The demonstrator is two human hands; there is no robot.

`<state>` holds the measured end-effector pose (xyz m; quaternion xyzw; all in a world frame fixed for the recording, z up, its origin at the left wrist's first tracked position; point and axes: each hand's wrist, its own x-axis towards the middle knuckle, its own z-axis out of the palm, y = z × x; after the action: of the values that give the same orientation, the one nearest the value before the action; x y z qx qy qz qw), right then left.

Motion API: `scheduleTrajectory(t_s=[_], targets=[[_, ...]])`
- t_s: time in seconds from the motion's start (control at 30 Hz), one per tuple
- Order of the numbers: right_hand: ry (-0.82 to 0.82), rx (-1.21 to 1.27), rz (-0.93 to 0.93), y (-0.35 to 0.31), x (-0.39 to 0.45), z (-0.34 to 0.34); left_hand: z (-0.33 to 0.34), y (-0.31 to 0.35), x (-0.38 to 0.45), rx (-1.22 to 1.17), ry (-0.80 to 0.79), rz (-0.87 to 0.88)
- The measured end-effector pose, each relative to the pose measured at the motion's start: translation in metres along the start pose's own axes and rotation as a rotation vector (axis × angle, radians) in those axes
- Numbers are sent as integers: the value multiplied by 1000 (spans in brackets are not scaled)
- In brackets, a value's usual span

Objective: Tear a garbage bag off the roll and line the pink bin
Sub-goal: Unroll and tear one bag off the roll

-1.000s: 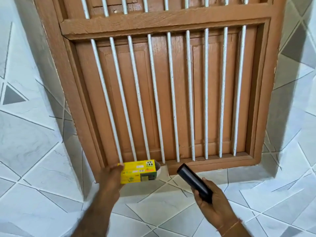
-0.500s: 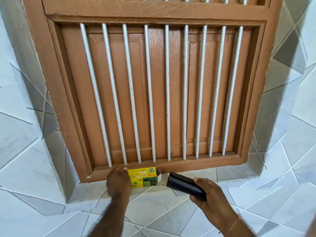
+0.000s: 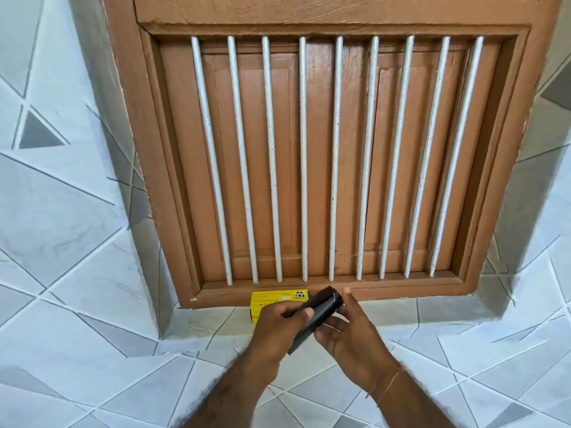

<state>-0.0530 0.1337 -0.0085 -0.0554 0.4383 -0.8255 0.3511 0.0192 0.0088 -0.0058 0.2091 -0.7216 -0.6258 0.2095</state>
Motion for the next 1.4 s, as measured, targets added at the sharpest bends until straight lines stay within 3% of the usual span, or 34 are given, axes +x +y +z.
scheduleTrajectory(t_s=[0.07, 0.2, 0.33, 0.5, 0.63, 0.73, 0.77, 0.83, 0.9, 0.93, 0.97, 1.0, 1.07, 1.13, 1.2, 1.27, 1.4], targets=[[9, -8, -18, 16, -2, 10, 0, 3, -3, -191, 118, -123], [73, 25, -71, 36, -6, 28, 1, 12, -11, -353, 222, -233], [53, 178, 83, 43, -8, 33, -2, 19, -9, -530, 276, -340], [-65, 264, 161, 39, -19, 22, -30, 20, 2, -665, 323, -308], [-83, 159, 181, 23, -21, 5, -85, -5, -7, -636, 401, -271], [-61, 42, 207, 12, -23, -7, -123, -27, -19, -496, 547, -379], [-56, 1, 198, 10, -23, -9, -132, -30, -21, -343, 580, -430], [-73, -81, 161, 8, -23, -11, -141, -28, -24, 268, 637, -472], [-114, -196, 117, 6, -24, -7, -133, -8, -35, 615, 910, -99], [-142, -249, 105, 5, -25, -3, -120, 5, -41, 636, 929, 177], [-173, -289, 98, 4, -26, 2, -109, 17, -42, 616, 778, 373], [-215, -319, 97, 4, -26, 6, -92, 27, -41, 543, 522, 420], [-311, -350, 106, 3, -27, 13, -70, 27, -28, 463, 1, 275], [-379, -339, 124, 1, -26, 15, -57, 17, -16, 355, -304, 41], [-399, -310, 152, -4, -27, 11, -54, 0, -14, 177, -438, -82], [-395, -244, 193, -10, -29, 1, -61, -5, -13, 97, -449, -92], [-273, -229, 286, -17, -30, -18, -88, 10, -3, 171, -447, -43]])
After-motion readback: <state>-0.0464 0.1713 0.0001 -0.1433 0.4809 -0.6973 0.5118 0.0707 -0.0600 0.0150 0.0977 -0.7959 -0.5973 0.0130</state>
